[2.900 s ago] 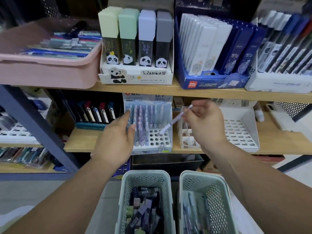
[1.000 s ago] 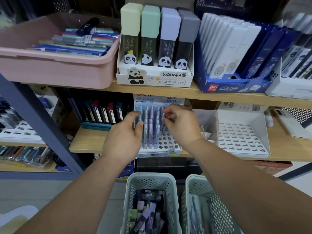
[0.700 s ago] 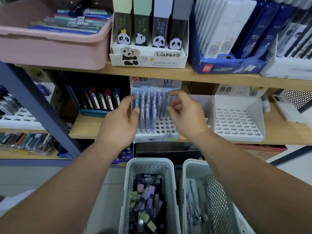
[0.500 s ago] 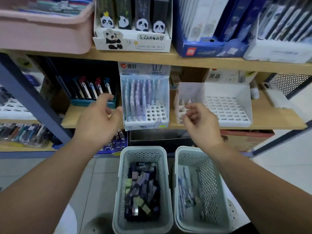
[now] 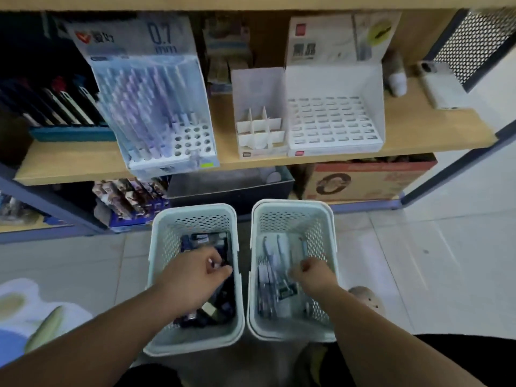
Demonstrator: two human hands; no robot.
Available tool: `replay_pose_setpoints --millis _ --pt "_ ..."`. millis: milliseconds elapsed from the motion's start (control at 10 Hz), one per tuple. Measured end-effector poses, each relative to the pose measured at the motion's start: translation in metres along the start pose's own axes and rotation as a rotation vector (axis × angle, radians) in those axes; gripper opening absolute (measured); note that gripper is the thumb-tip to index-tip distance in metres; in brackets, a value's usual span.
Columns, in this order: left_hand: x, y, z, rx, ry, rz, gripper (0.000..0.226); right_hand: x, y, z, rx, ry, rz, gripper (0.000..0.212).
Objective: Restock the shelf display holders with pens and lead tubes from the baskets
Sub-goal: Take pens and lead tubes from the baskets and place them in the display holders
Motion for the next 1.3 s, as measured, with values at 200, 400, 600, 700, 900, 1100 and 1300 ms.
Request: replay_pose_setpoints --millis 200,400,600,700,900,1100,1300 --pt "0.061 0.044 -0.012 -0.102 -0.016 0.077 0.033 0.046 0.029 0.023 0.102 0.087 -0.128 0.060" --pt "0.079 0.050 -0.026 -0.006 -0.022 0.216 0.036 0.070 0.038 0.035 0.139 0.112 0.010 0.088" --pt "0.092 0.043 -0.047 -0.011 -0.150 0.242 0.035 0.073 0.045 0.039 0.197 0.136 0.088 0.077" --pt "0.096 0.045 -0.049 -0.012 -0.179 0.235 0.033 0.072 0.050 0.040 0.186 0.079 0.069 0.052" --pt "0.100 0.046 -0.054 -0.004 -0.210 0.205 0.033 0.065 0.060 0.032 0.061 -0.193 0.053 0.046" --pt "0.101 0.047 -0.056 0.007 -0.211 0.210 0.033 0.065 0.077 0.035 0.034 -0.310 0.033 0.038" --pt "0.104 0.046 -0.056 0.028 -0.243 0.218 0.032 0.058 0.080 0.040 -0.010 -0.410 0.076 0.029"
Point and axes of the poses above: each hand's wrist, its own y-axis towards the middle knuckle, its own x-axis out of the palm, z = x × y, the point moved 6 cm from there along y, towards the middle knuckle, and after that the axes turned 12 degrees about x, right-handed, at the moved point
